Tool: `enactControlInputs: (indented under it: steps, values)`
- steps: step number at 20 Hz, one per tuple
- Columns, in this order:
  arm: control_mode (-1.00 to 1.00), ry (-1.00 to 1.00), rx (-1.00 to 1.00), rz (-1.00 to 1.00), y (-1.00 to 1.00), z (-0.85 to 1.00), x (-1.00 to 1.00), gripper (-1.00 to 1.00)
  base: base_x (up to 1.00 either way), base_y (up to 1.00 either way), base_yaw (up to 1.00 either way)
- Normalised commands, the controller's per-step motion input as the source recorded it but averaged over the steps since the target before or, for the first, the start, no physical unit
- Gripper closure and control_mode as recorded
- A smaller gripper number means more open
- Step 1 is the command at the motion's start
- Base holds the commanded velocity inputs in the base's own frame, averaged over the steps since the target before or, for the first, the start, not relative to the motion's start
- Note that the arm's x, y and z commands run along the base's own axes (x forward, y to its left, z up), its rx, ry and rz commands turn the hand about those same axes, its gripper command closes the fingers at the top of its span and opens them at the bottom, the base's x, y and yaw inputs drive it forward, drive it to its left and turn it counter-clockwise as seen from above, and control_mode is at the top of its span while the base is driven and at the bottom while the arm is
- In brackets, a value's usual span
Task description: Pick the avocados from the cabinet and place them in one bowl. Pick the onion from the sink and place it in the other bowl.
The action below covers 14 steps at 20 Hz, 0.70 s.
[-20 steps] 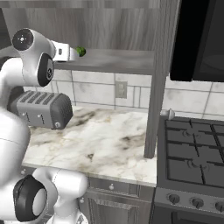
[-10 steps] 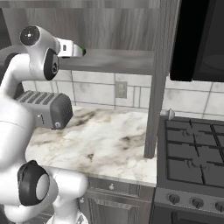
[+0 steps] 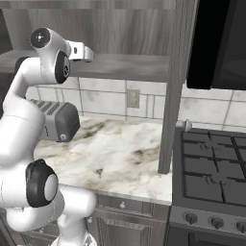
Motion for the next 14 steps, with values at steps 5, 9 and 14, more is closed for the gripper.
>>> enactControlInputs:
  steps: [5,9,14]
  values:
    - [-1.00,0.02,-0.01,0.00,0.06,0.00,0.42,-1.00,0.00,0.00,0.00]
    - [-1.00,0.00,0.00,0.00,0.04,-0.07,0.38,-1.00,0.00,0.00,0.00]
    - [-1.00,0.00,0.00,0.00,0.01,-0.19,0.40,-1.00,0.00,0.00,0.00]
